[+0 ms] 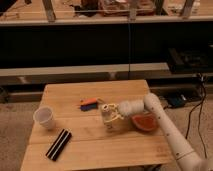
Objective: Stand the bottle upright
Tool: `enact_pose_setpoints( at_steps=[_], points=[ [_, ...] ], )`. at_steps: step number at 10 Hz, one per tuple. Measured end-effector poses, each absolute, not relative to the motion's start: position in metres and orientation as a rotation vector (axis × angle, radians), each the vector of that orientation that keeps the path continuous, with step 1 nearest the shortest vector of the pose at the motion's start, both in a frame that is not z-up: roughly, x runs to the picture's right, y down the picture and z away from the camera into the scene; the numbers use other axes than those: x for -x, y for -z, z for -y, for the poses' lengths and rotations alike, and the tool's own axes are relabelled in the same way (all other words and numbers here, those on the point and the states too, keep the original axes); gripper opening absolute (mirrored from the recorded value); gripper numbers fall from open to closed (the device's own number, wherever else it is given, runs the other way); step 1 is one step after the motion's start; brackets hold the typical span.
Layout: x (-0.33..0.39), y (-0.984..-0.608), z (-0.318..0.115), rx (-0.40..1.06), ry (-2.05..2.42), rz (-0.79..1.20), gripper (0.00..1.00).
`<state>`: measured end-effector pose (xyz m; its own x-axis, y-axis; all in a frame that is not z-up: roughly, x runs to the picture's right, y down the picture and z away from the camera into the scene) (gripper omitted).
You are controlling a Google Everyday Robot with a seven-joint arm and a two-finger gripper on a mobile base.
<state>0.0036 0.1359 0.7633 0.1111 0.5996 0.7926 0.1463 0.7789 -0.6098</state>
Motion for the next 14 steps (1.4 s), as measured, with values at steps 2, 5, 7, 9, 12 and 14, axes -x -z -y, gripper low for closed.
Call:
enact_pose_setpoints(
  at_steps=[2,5,7,9,12,14],
  points=[
    [-0.0026,-0.7625,-0.1366,0.643,-0.348,1.471,0.08],
    [0.0003,-0.7588,-0.1368,0.637,-0.297,1.523,0.39],
    [0.0033,-0.7581,-0.1366,0.643,-0.287,1.533,0.56],
    [0.0025,-0.7583,-0.1367,0.646,-0.286,1.538,0.78],
    [0.0041,-0.7581,-0.1369,0.652,-0.279,1.561,0.80],
    [-0.0015,-0.7590,-0.1369,0.639,-0.285,1.586,0.80]
  ],
)
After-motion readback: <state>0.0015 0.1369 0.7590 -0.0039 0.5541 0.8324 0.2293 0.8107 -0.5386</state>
